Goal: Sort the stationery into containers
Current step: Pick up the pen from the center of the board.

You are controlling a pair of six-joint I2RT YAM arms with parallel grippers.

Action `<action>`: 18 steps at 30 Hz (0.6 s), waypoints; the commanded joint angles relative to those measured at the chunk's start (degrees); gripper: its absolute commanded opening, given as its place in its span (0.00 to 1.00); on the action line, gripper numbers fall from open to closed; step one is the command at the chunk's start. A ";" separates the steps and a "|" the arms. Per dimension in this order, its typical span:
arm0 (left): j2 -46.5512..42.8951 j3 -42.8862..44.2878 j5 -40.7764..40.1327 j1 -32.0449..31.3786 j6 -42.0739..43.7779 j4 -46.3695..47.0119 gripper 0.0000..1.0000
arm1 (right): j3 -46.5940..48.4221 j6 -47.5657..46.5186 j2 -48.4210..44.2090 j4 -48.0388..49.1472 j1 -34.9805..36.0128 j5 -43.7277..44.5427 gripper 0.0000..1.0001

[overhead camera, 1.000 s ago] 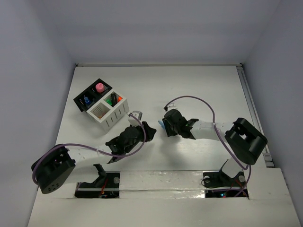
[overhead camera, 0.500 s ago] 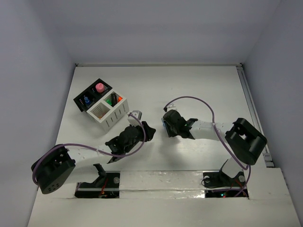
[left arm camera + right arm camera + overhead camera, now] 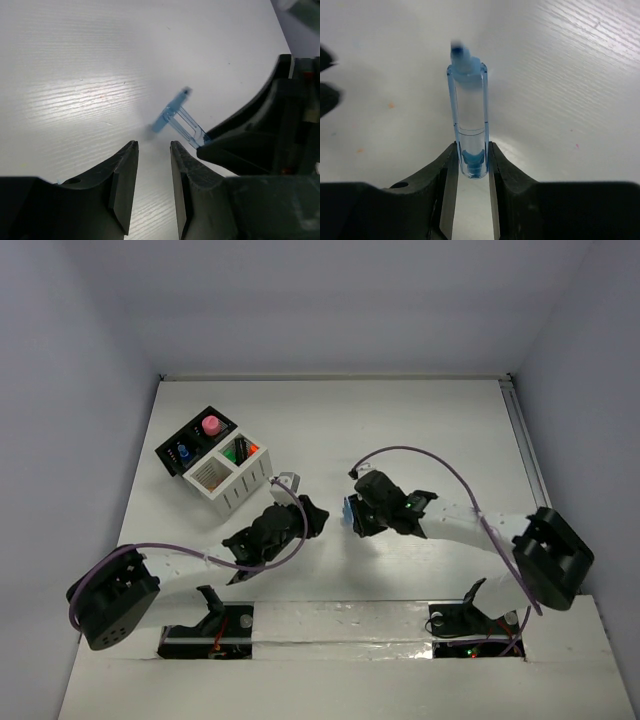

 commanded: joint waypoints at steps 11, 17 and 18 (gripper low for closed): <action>4.25 7.40 4.62 2.39 0.70 9.70 0.30 | 0.31 -0.86 -11.12 -1.77 0.60 -13.05 0.02; 2.15 4.15 3.48 2.39 0.52 9.87 0.31 | 1.18 -0.77 -12.09 -2.91 0.60 -12.43 0.00; 1.97 3.45 3.48 2.39 0.35 10.14 0.30 | 1.53 -0.68 -12.00 -3.26 0.60 -11.99 0.00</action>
